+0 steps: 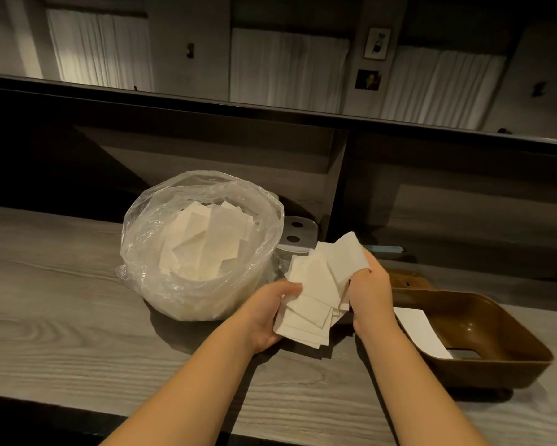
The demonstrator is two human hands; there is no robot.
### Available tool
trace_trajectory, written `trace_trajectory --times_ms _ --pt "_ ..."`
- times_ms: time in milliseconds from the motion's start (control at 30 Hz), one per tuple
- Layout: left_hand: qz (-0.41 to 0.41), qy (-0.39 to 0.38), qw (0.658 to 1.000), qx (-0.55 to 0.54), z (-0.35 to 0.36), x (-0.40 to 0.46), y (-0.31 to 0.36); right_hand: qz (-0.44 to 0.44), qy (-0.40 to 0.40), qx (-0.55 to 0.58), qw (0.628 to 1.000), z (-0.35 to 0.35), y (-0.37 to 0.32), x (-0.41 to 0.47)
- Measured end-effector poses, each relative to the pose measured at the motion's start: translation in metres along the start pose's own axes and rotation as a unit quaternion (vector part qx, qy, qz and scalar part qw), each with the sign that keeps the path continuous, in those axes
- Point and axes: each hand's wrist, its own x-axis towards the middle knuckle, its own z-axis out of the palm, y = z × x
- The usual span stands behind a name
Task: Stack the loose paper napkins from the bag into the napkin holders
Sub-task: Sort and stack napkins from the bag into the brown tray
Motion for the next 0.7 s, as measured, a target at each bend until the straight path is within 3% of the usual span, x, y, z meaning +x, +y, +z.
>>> trace_trajectory --times_ms 100,167,200,267,333,400,500,600,700 --pt "-0.004 0.021 1.0 -0.007 0.001 0.0 0.0 -0.164 0.018 -0.051 0.985 -0.007 0.005 0.002" --pt "-0.005 0.033 0.999 -0.014 0.001 0.001 0.0 -0.303 -0.016 -0.134 0.943 -0.017 0.009 0.0" --pt "-0.005 0.036 0.999 -0.019 0.001 0.002 0.0 -0.332 -0.053 -0.151 0.929 -0.022 0.011 0.0" --pt "0.0 0.033 0.999 -0.023 0.002 0.002 0.0 -0.303 -0.147 -0.132 0.932 -0.024 0.009 -0.006" --pt "0.007 0.022 1.0 -0.008 0.002 0.001 0.0 -0.271 -0.192 -0.148 0.932 -0.022 0.01 -0.009" --pt "0.012 0.001 1.0 0.005 0.002 0.001 0.0 -0.243 -0.182 -0.19 0.934 -0.019 0.012 -0.008" --pt "0.01 -0.015 1.0 0.007 0.003 0.0 0.0 -0.305 -0.149 -0.29 0.895 -0.017 0.018 -0.004" --pt "0.01 -0.02 0.999 0.026 0.003 -0.001 0.0 -0.396 -0.129 -0.273 0.867 -0.018 0.019 -0.001" --pt "-0.002 -0.036 0.999 0.023 0.001 -0.004 0.002 -0.418 -0.095 -0.281 0.859 -0.019 0.019 0.004"
